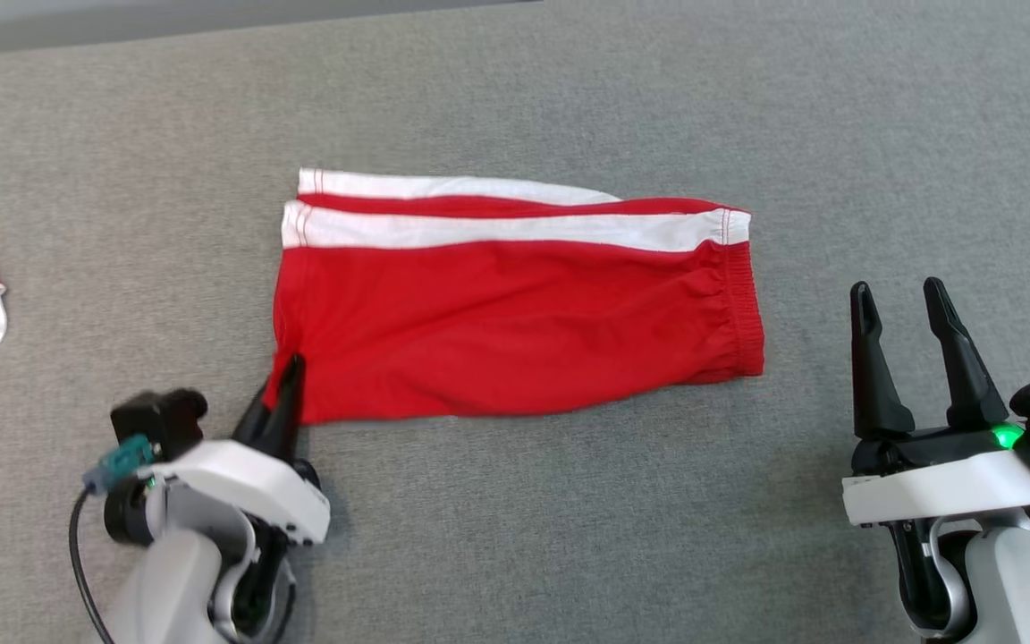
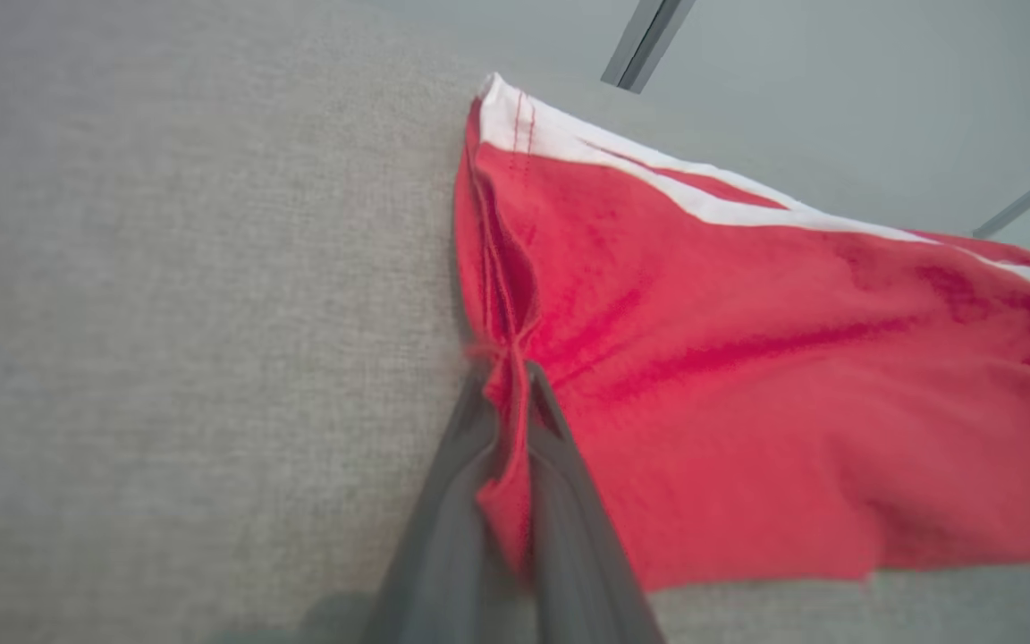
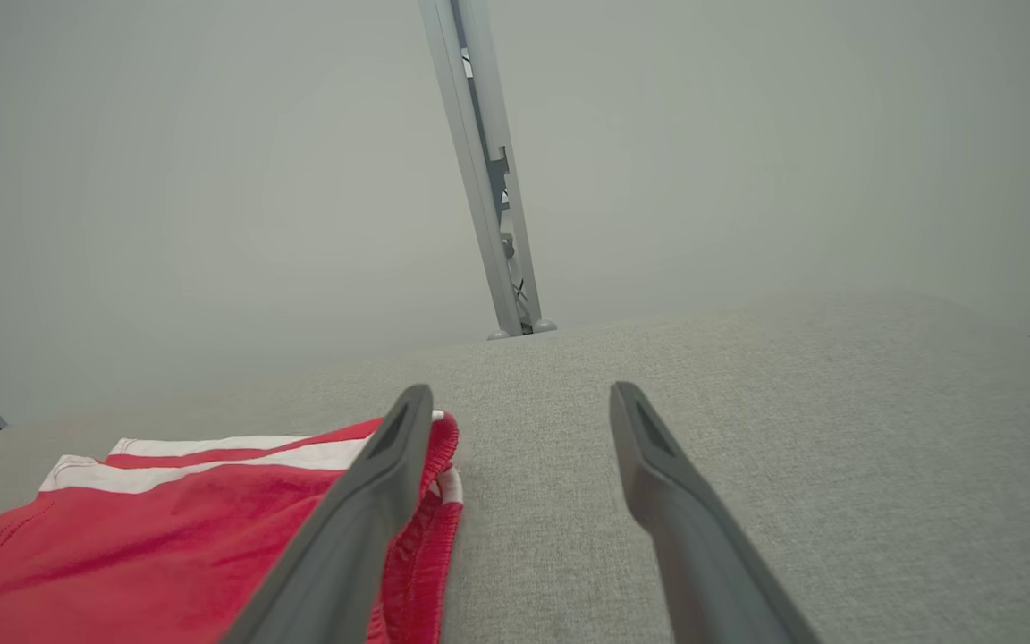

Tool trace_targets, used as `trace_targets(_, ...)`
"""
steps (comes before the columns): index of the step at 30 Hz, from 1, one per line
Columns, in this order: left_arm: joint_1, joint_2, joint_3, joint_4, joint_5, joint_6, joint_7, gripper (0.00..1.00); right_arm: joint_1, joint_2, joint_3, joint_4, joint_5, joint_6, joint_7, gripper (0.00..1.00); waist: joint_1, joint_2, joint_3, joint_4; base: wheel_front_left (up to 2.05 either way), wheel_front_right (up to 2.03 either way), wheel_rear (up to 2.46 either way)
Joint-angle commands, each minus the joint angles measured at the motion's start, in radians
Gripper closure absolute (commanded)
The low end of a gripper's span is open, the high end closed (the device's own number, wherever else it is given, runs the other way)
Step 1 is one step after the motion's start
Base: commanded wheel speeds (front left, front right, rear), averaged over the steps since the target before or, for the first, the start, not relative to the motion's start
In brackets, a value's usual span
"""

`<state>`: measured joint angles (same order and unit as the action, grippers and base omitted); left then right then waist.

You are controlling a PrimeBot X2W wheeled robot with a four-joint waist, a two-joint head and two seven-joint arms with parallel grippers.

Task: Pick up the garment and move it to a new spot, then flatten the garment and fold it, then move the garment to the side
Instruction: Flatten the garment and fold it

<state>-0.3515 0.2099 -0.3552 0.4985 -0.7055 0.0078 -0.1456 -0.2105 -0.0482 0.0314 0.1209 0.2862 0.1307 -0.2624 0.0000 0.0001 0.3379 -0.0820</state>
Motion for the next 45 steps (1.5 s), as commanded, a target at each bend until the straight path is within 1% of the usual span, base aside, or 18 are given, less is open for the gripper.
trace_targets(1,0.042,-0.003,0.004,-0.016,-0.012,0.018,0.006,1.0,0.011,-0.004,-0.004,-0.001,-0.01,0.0,0.003,0.0,0.0,-0.0001,-0.012,0.011,0.0,0.0,0.0)
trace_targets(3,0.073,-0.009,0.008,-0.07,-0.02,0.041,0.01,1.0,0.014,-0.004,-0.008,-0.001,-0.015,0.0,0.009,0.0,0.0,-0.0001,-0.018,0.018,0.0,0.0,0.0)
trace_targets(6,0.106,-0.007,-0.007,-0.129,-0.013,0.052,0.023,1.0,0.019,-0.004,-0.01,-0.001,-0.019,0.0,0.02,0.0,0.0,-0.0001,-0.029,0.025,0.0,0.0,0.0)
trace_targets(7,0.116,-0.005,-0.007,-0.14,-0.011,0.059,0.022,0.53,0.021,-0.004,-0.008,0.003,-0.021,0.0,0.026,0.0,0.0,-0.0001,-0.034,0.023,0.0,0.0,0.0)
trace_targets(8,0.125,-0.005,-0.005,-0.154,-0.007,0.067,0.012,0.0,0.024,-0.004,-0.007,0.005,-0.023,0.0,0.027,0.0,0.0,-0.0001,-0.04,0.022,0.0,0.0,0.0)
trace_targets(12,0.137,0.008,0.022,-0.218,0.032,0.108,-0.062,0.0,0.03,-0.004,-0.006,-0.001,-0.04,0.0,0.033,0.0,0.0,-0.0001,-0.061,0.017,0.0,0.0,0.0)
trace_targets(15,0.134,0.03,0.048,-0.277,0.097,0.148,-0.101,0.0,0.032,-0.004,-0.008,-0.01,-0.066,0.0,0.041,0.0,0.0,-0.0001,-0.078,0.017,0.0,0.0,0.0)
trace_targets(18,0.131,0.052,0.069,-0.342,0.175,0.182,-0.113,0.0,0.037,-0.004,-0.014,-0.019,-0.097,0.0,0.05,0.0,0.0,-0.0001,-0.098,0.021,0.0,0.0,0.0)
trace_targets(24,0.175,0.096,0.083,-0.446,0.269,0.214,-0.116,0.0,0.062,-0.004,-0.031,-0.026,-0.132,0.0,0.079,0.0,0.0,-0.0001,-0.144,0.031,0.0,0.0,0.0)
trace_targets(27,0.19,0.105,0.089,-0.473,0.276,0.226,-0.116,0.0,0.074,-0.004,-0.036,-0.028,-0.141,0.0,0.088,0.0,0.0,-0.0001,-0.159,0.033,0.0,0.0,0.0)
trace_targets(29,0.221,0.105,0.09,-0.507,0.284,0.249,-0.106,0.0,0.088,-0.004,-0.04,-0.031,-0.147,0.0,0.097,0.0,0.0,-0.0001,-0.174,0.038,0.0,0.0,0.0)
trace_targets(32,0.259,0.112,0.103,-0.534,0.271,0.266,-0.098,0.0,0.106,-0.004,-0.044,-0.04,-0.151,0.0,0.11,0.0,0.0,-0.0001,-0.19,0.044,0.0,0.0,0.0)
trace_targets(37,0.29,0.118,0.106,-0.56,0.261,0.275,-0.086,0.0,0.128,-0.004,-0.055,-0.059,-0.15,0.0,0.127,0.0,0.0,-0.0001,-0.203,0.054,0.0,0.0,0.0)
trace_targets(45,0.293,0.124,0.102,-0.566,0.252,0.276,-0.068,0.0,0.137,-0.004,-0.053,-0.07,-0.135,0.0,0.135,0.0,0.0,-0.0001,-0.203,0.06,0.0,0.0,0.0)
